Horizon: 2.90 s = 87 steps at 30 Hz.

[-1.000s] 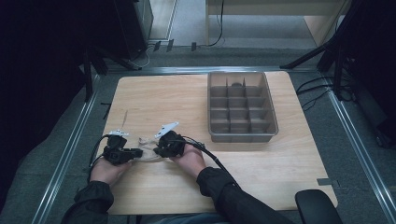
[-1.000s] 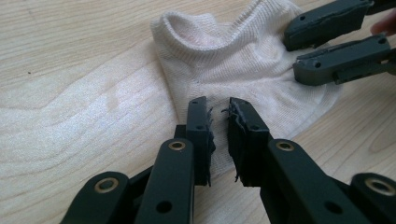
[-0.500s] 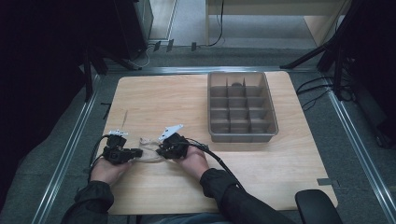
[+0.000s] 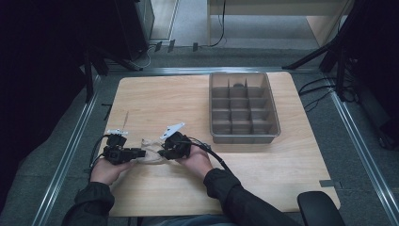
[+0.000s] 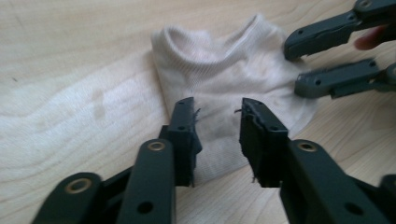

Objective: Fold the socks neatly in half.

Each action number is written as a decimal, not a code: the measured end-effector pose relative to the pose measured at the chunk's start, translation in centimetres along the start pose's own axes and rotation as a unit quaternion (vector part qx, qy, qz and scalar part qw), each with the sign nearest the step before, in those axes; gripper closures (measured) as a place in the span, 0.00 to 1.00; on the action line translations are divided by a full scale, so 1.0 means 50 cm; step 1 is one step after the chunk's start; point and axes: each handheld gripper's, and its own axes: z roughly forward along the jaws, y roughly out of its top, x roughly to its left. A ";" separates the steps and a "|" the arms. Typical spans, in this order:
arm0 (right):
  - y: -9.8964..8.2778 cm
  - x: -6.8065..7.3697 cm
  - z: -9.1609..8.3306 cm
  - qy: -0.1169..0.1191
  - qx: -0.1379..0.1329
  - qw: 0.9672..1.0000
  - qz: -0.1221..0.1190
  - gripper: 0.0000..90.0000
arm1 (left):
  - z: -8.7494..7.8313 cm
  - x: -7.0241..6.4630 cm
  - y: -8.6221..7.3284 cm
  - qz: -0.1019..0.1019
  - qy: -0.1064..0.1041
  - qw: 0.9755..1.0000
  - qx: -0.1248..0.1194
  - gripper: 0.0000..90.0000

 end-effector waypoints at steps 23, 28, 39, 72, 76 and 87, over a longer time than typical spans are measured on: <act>0.022 -0.008 0.011 0.042 0.025 0.997 -0.058 0.12 | -0.036 0.002 0.007 -0.003 0.009 1.000 -0.028 0.59; 0.029 -0.010 0.022 0.056 0.030 0.995 -0.077 0.10 | -0.039 0.004 0.007 -0.006 0.009 1.000 -0.027 0.58; 0.054 -0.004 0.058 0.057 0.050 0.992 -0.098 0.00 | -0.047 0.013 0.007 -0.015 0.008 1.000 -0.026 0.59; 0.044 0.000 0.076 0.016 0.032 0.994 -0.105 0.62 | -0.047 0.027 0.004 -0.025 0.008 0.999 -0.025 0.61; 0.042 0.005 0.074 0.010 0.032 0.994 -0.101 0.68 | -0.048 0.029 0.003 -0.026 0.008 0.999 -0.024 0.62; 0.051 0.011 0.043 -0.004 0.033 0.994 -0.108 0.71 | -0.051 0.032 0.001 -0.031 0.012 0.999 -0.028 0.62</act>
